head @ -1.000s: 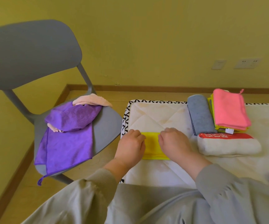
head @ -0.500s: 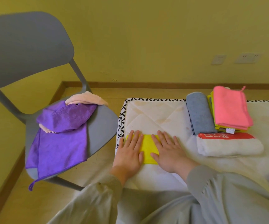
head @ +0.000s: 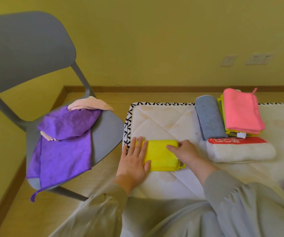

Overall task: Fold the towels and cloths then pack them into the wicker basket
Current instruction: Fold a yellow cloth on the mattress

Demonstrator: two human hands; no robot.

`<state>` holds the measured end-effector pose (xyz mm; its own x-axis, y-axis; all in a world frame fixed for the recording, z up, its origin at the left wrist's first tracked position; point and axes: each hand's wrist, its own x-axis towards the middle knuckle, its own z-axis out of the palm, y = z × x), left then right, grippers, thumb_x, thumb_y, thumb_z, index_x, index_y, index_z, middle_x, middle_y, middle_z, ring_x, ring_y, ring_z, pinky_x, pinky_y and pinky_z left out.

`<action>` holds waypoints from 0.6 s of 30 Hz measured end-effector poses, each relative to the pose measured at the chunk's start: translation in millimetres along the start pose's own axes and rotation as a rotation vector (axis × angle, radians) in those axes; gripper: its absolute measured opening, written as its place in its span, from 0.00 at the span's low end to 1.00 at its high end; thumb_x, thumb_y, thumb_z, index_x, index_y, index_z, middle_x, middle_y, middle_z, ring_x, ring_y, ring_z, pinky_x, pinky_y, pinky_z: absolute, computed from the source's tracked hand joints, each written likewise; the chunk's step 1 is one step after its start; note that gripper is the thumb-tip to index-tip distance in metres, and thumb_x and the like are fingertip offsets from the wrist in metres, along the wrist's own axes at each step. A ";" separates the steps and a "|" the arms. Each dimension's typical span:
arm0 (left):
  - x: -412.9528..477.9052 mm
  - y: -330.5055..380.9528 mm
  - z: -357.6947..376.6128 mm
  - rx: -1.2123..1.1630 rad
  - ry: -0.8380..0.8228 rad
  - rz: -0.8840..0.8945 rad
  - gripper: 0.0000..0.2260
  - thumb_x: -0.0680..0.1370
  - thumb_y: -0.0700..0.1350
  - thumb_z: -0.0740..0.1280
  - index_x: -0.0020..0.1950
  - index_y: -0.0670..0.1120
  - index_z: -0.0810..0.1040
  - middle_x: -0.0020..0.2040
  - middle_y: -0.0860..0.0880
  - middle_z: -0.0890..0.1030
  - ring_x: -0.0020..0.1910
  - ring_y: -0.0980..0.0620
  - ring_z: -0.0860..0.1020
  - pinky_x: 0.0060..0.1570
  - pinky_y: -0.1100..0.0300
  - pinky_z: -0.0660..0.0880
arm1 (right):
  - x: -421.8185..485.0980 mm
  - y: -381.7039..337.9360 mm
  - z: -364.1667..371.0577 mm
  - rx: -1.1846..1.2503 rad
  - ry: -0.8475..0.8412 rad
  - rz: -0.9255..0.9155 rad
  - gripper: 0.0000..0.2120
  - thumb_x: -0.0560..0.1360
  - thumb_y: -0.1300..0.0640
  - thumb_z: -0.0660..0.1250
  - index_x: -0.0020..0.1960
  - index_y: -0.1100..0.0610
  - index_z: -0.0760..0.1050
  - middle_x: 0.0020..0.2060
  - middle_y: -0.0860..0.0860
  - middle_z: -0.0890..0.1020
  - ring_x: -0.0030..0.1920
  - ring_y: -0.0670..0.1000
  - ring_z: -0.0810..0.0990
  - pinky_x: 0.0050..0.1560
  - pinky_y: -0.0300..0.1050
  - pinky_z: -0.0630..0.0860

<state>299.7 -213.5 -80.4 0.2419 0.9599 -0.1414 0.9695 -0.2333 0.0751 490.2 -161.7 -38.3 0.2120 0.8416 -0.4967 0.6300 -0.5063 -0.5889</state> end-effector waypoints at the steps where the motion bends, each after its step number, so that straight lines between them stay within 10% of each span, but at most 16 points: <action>1: -0.3 0.6 -0.6 -0.005 -0.005 -0.001 0.30 0.73 0.60 0.32 0.72 0.51 0.29 0.73 0.50 0.29 0.72 0.47 0.27 0.72 0.46 0.35 | 1.9 0.7 0.1 0.058 -0.044 0.033 0.25 0.70 0.46 0.72 0.57 0.64 0.76 0.52 0.59 0.81 0.51 0.57 0.79 0.47 0.45 0.73; 7: 0.9 0.9 -3.7 0.023 -0.026 -0.001 0.32 0.72 0.61 0.32 0.74 0.50 0.31 0.75 0.49 0.32 0.72 0.46 0.29 0.74 0.43 0.39 | -11.5 -3.5 -8.4 0.268 -0.216 0.133 0.22 0.69 0.58 0.75 0.59 0.65 0.75 0.51 0.60 0.79 0.48 0.56 0.76 0.46 0.44 0.71; 11: 3.8 6.5 -16.7 -0.075 0.128 -0.088 0.31 0.75 0.59 0.57 0.75 0.47 0.62 0.76 0.43 0.60 0.75 0.40 0.57 0.70 0.42 0.59 | -21.1 -16.3 -13.0 0.344 -0.166 -0.040 0.12 0.70 0.62 0.73 0.53 0.64 0.78 0.47 0.59 0.81 0.45 0.54 0.77 0.39 0.42 0.72; 13: 6.5 8.5 -24.4 -0.197 0.319 -0.097 0.26 0.68 0.54 0.70 0.63 0.45 0.76 0.60 0.42 0.76 0.57 0.40 0.76 0.53 0.49 0.75 | -28.3 -29.8 -16.6 0.269 -0.033 -0.222 0.05 0.70 0.61 0.72 0.43 0.60 0.77 0.38 0.55 0.79 0.40 0.54 0.75 0.36 0.42 0.69; 18: 11.3 10.5 -76.0 -0.902 0.299 -0.347 0.09 0.79 0.48 0.61 0.49 0.45 0.77 0.45 0.49 0.78 0.35 0.48 0.75 0.38 0.57 0.72 | -54.2 -47.7 -27.8 0.036 0.362 -0.595 0.08 0.72 0.59 0.69 0.38 0.54 0.71 0.27 0.49 0.72 0.32 0.54 0.70 0.31 0.46 0.62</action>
<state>309.6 -193.3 -6.2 -0.1876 0.9808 -0.0536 0.5627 0.1521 0.8125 469.4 -178.0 34.3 0.0787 0.9845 0.1568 0.6924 0.0592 -0.7191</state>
